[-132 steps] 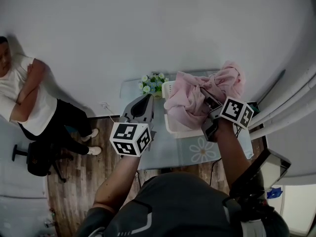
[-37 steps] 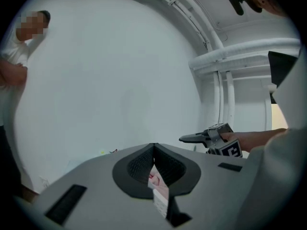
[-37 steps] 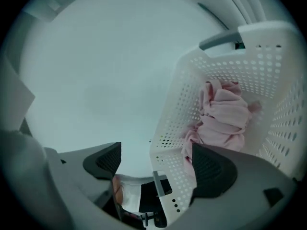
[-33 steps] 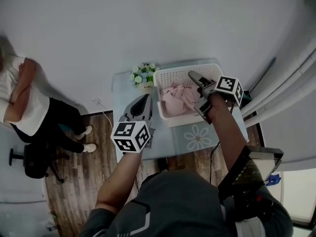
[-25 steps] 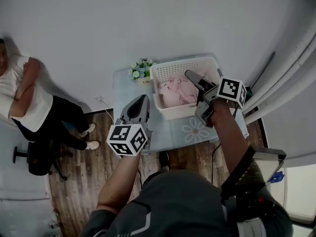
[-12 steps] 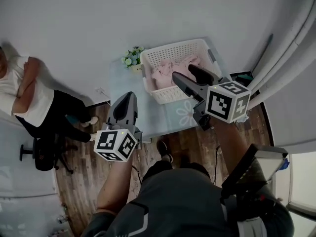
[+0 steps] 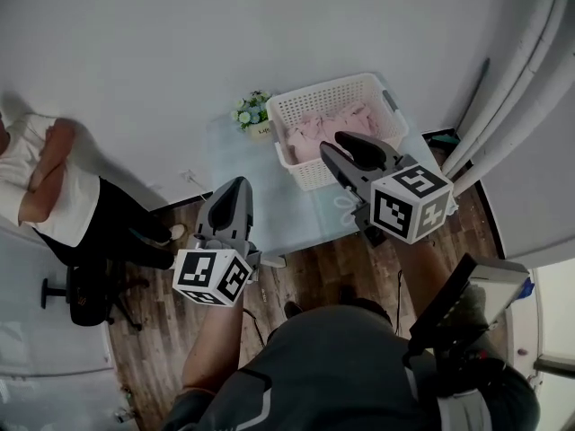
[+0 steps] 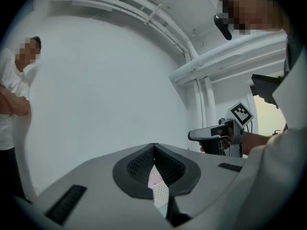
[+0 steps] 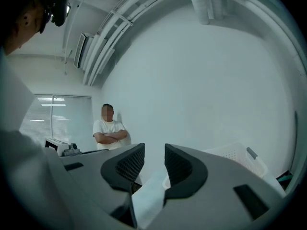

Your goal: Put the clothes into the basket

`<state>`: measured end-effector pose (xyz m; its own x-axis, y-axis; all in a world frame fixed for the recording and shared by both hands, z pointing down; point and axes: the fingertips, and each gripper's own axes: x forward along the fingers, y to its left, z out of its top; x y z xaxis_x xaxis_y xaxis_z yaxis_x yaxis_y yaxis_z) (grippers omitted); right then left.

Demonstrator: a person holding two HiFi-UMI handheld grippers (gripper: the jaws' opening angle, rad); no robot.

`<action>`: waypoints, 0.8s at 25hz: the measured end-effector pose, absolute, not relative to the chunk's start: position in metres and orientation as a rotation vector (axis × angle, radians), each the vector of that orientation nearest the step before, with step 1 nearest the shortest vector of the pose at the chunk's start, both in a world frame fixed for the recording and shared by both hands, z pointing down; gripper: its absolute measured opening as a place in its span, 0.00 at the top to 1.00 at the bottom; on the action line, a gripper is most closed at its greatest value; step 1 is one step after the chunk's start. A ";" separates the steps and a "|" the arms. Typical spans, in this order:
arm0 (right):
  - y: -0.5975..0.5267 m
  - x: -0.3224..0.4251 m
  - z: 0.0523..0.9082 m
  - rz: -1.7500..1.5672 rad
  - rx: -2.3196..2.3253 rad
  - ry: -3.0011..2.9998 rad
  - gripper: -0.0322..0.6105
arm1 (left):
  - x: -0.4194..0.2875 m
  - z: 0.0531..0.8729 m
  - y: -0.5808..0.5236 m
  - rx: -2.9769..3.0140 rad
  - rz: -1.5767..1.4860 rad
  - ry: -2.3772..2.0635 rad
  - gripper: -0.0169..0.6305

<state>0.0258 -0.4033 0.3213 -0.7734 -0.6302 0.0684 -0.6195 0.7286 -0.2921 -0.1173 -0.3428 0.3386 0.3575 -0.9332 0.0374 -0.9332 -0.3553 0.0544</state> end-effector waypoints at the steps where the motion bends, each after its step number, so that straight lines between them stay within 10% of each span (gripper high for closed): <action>1: -0.401 0.023 0.319 -0.460 -1.065 2.879 0.75 | -0.123 0.338 -0.340 2.539 0.000 -1.738 0.96; 20: -0.367 -0.006 0.306 -0.347 -1.310 2.819 0.93 | -0.177 0.336 -0.321 2.589 -0.071 -1.652 0.96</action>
<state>-0.0063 -0.3673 0.3059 -0.6492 -0.7564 0.0801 -0.7533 0.6247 -0.2056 -0.1769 -0.3212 0.3357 0.4213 -0.9069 -0.0013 -0.9037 -0.4199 0.0838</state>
